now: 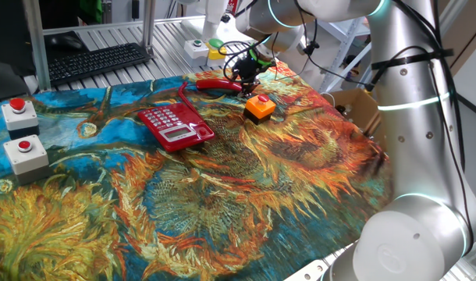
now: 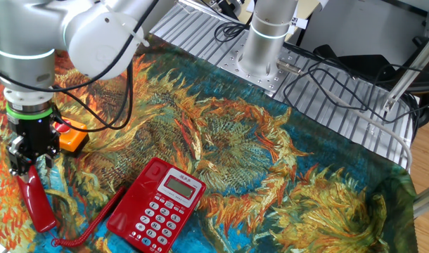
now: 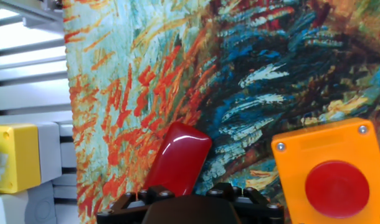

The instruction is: Place the handset of the telephone on the corresponding phone cradle

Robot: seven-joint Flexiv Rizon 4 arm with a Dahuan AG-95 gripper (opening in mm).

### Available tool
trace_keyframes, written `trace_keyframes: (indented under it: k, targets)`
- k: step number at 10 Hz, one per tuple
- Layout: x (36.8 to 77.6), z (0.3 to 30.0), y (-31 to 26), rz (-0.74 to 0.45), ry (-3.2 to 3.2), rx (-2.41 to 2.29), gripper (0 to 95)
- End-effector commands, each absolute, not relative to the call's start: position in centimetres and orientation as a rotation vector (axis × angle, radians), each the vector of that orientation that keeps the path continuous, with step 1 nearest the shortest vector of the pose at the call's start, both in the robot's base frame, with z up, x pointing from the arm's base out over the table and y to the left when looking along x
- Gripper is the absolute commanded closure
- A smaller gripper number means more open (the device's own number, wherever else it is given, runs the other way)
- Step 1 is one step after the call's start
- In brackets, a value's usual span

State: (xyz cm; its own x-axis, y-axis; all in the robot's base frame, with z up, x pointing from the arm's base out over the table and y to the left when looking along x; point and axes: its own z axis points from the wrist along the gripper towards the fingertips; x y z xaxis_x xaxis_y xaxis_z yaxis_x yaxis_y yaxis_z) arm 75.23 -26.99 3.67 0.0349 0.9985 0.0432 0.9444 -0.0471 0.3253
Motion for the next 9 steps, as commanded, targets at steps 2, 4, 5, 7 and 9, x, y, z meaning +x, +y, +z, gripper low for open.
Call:
trace_keyframes:
  k: [2, 4, 5, 7, 9]
  targets:
    - [75.5, 3.5, -26.6, 0.390, 2.007, 2.110, 38.0]
    - [75.7, 3.2, -25.9, 0.376, 1.985, 2.126, 38.0]
    - [75.7, 3.2, -25.7, 0.373, 1.987, 2.124, 38.0]
    - [75.7, 3.4, -25.9, 0.385, 2.002, 2.116, 38.0]
    - [75.7, 3.3, -25.7, 0.365, 1.996, 2.125, 38.0]
